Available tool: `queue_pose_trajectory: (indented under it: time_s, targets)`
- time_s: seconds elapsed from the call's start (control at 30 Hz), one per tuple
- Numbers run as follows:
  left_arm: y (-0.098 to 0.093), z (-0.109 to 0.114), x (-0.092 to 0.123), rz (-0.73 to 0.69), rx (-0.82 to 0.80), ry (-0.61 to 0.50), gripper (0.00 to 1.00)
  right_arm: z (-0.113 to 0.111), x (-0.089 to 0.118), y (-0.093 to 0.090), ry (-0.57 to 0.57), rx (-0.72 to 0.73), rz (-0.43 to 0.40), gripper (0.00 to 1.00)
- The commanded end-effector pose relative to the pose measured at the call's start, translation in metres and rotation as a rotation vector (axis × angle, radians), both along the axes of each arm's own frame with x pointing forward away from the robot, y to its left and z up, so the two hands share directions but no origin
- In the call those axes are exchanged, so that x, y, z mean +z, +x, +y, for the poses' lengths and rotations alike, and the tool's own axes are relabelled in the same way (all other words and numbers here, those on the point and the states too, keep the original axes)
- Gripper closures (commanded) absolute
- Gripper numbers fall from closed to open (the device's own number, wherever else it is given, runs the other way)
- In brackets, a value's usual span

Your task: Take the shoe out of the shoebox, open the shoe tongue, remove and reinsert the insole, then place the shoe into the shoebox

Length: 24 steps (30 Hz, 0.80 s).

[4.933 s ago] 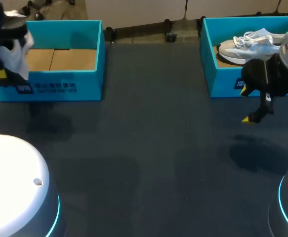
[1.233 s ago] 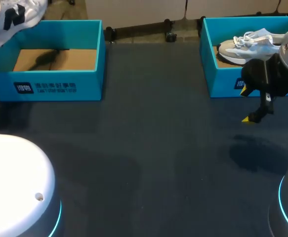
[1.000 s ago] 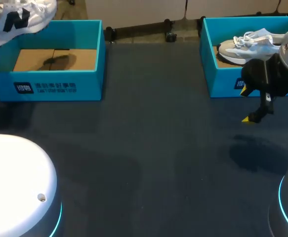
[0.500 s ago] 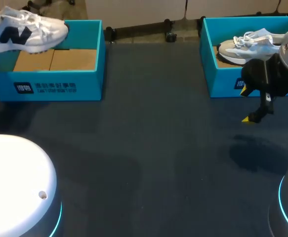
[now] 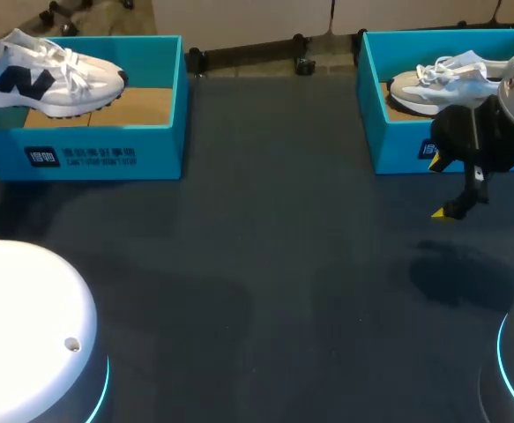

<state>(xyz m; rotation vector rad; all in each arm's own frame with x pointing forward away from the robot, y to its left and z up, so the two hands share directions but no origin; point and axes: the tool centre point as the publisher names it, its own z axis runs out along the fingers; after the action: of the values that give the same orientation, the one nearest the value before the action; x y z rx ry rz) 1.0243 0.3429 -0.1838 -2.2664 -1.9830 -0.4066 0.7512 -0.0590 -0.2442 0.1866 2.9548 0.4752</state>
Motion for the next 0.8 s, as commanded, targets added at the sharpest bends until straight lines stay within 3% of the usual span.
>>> queue_pose_trajectory:
  time_s: [0.03,0.8]
  targets:
    - [0.009,-0.001,-0.003,0.011,0.014,-0.003,1.00,0.000,-0.001,0.000,-0.001,0.000,0.000,0.00]
    - [0.057,-0.028,-0.041,-0.013,0.087,-0.033,1.00,0.000,-0.001,0.000,-0.001,0.000,0.000,0.00]
